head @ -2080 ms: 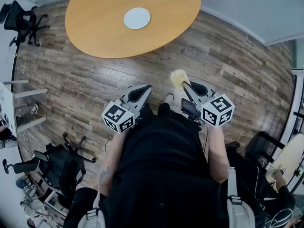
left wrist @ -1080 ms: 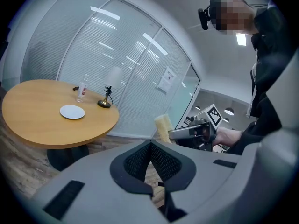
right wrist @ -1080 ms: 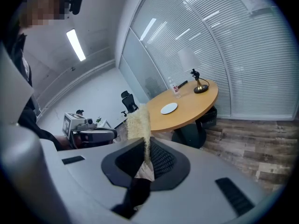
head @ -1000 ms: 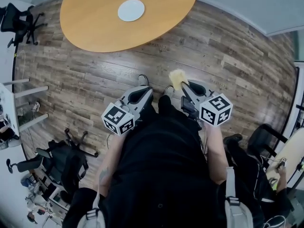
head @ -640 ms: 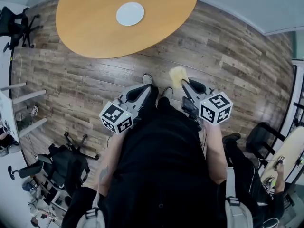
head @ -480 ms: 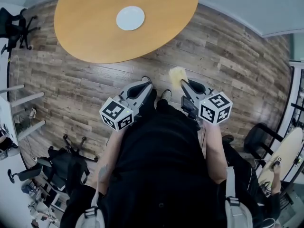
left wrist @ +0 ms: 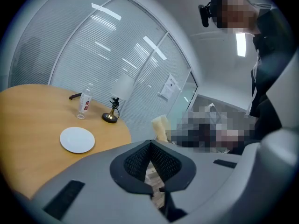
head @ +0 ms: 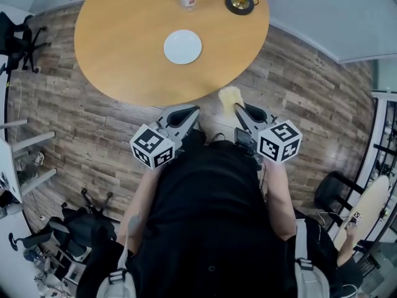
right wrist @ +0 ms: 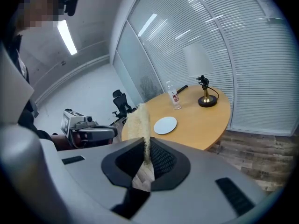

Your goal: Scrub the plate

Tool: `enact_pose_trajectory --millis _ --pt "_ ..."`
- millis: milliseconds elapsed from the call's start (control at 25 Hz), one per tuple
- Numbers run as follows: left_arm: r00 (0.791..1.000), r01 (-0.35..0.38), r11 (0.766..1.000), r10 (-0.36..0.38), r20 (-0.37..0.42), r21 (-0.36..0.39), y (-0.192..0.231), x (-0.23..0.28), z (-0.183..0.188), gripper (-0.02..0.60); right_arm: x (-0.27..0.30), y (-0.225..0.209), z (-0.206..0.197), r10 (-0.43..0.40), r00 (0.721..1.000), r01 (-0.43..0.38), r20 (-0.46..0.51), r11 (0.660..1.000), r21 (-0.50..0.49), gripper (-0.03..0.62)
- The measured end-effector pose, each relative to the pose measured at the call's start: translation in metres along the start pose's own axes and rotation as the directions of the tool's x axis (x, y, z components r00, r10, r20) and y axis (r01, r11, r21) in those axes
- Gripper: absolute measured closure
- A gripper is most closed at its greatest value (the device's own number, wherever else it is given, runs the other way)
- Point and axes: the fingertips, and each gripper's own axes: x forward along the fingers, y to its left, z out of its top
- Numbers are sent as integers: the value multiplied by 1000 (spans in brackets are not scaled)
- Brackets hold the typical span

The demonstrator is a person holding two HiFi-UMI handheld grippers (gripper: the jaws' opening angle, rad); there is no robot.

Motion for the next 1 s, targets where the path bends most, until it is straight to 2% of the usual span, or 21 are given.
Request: enact_pose_trajectory --millis 240,600,800,1000 --pt "1000 10 1000 -10 -4 -6 31 -11 9 574 34 8 12 -21 999 21 -24 1000 -8 562" --pt "1000 -5 999 5 -4 -36 61 -2 22 574 69 3 29 7 997 -9 -77 1000 -27 561" --pt "997 -77 995 78 2 -69 81 16 28 573 91 -21 45 68 990 -74 -124 996 -44 560" --pt "980 -188 974 195 44 -124 104 32 48 574 113 -39 63 158 966 -176 -203 982 -71 561"
